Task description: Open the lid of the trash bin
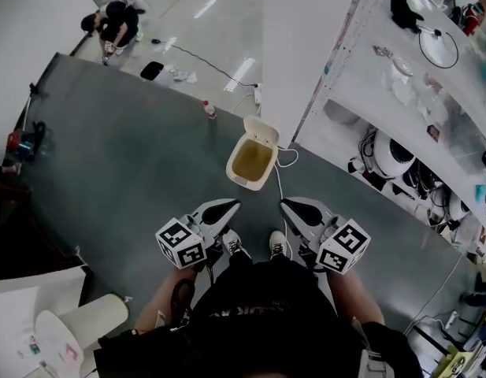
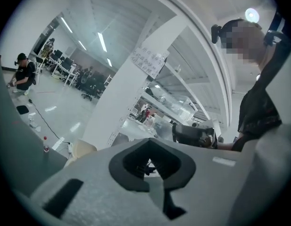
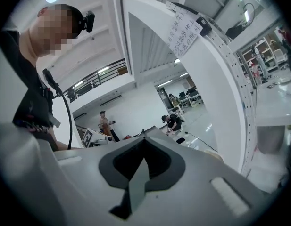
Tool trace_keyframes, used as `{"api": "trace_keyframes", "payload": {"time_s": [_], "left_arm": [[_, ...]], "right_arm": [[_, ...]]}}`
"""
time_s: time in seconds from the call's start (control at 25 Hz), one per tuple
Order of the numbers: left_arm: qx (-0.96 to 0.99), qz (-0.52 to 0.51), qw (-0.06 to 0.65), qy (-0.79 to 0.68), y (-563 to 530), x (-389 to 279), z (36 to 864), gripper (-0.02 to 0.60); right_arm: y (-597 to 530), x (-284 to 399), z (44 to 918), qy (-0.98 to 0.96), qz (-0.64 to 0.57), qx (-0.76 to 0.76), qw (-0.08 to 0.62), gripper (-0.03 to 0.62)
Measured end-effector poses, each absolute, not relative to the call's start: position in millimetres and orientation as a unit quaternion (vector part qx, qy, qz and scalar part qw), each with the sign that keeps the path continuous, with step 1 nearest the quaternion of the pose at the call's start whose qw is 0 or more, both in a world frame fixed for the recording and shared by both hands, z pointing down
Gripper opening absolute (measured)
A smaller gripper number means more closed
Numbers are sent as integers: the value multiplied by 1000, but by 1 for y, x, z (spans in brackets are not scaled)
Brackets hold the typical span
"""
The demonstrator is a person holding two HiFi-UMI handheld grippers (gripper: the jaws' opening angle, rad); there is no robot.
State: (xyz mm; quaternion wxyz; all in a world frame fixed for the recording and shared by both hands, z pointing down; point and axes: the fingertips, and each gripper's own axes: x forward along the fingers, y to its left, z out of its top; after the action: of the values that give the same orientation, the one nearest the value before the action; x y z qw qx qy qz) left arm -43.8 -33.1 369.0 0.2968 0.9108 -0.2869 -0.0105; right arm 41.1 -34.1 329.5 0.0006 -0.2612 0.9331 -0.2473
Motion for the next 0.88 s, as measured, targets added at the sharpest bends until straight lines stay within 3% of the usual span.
{"api": "trace_keyframes", "payload": {"time_s": [0.24, 0.52, 0.88], "left_arm": [[928, -27, 264, -260, 4, -33, 309, 2], [959, 11, 175, -224, 36, -19, 283, 2], [949, -16, 190, -252, 14, -29, 268, 2]], "right_arm": [[-10, 33, 288, 938, -242, -247, 17, 8], [10, 28, 268, 949, -213, -231, 8, 8], [14, 19, 265, 955, -194, -225, -3, 8]]}}
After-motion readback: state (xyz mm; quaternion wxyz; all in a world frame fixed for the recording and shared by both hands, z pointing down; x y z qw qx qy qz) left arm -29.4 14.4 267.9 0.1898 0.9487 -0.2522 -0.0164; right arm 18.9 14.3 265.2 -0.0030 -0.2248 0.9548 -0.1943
